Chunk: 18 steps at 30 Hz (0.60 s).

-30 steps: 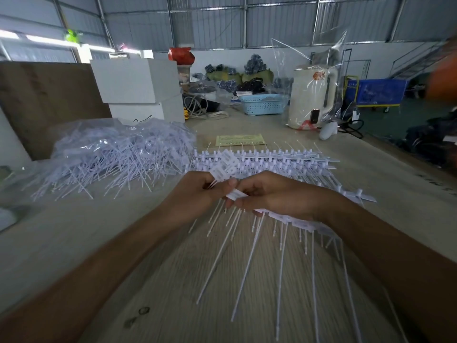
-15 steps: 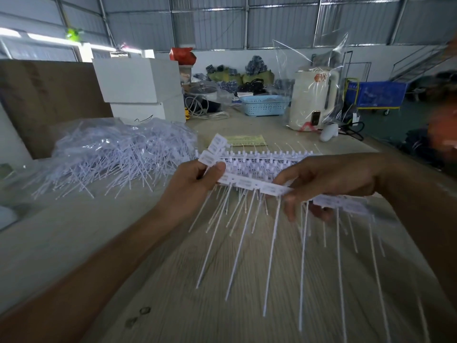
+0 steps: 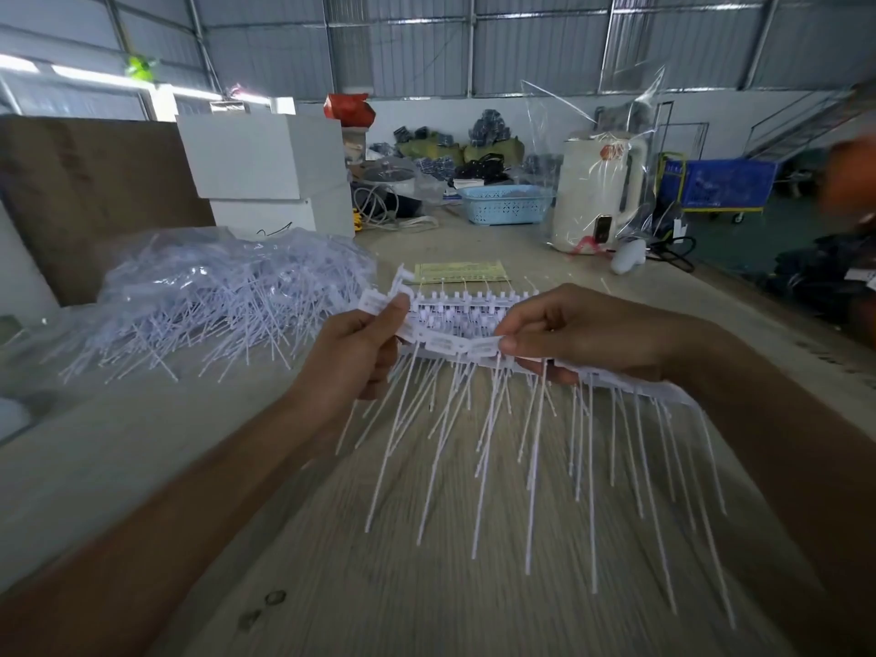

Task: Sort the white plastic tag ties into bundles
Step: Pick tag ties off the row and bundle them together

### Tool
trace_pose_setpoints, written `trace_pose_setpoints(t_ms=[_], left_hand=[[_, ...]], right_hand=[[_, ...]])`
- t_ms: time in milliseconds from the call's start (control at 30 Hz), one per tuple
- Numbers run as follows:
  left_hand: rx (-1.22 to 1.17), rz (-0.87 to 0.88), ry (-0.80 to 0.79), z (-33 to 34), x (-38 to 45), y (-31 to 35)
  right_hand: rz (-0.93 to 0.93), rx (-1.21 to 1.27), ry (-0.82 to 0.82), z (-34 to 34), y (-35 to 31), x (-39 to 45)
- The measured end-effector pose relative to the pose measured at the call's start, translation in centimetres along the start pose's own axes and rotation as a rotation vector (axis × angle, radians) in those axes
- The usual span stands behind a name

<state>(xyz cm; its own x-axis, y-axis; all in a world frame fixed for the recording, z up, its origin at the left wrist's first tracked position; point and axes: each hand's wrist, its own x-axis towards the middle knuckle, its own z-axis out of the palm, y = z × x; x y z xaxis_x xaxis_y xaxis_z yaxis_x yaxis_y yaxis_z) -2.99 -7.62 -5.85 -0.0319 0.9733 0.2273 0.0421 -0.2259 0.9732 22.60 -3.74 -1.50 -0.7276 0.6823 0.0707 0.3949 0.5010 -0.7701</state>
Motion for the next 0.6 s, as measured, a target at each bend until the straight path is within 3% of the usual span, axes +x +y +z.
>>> trace_pose_setpoints(t_ms=[200, 300, 600], left_hand=[[0.252, 0.122, 0.026, -0.4, 0.0, -0.3], [0.303, 0.147, 0.038, -0.3, 0.0, -0.5], [0.236, 0.156, 0.017, -0.1, 0.0, -0.6]], right_hand=[[0.145, -0.075, -0.092, 0.9, 0.3, 0.8], [0.109, -0.247, 0.007, 1.9, 0.3, 1.5], [-0.06, 0.148, 0.195, 6.3, 0.4, 3.8]])
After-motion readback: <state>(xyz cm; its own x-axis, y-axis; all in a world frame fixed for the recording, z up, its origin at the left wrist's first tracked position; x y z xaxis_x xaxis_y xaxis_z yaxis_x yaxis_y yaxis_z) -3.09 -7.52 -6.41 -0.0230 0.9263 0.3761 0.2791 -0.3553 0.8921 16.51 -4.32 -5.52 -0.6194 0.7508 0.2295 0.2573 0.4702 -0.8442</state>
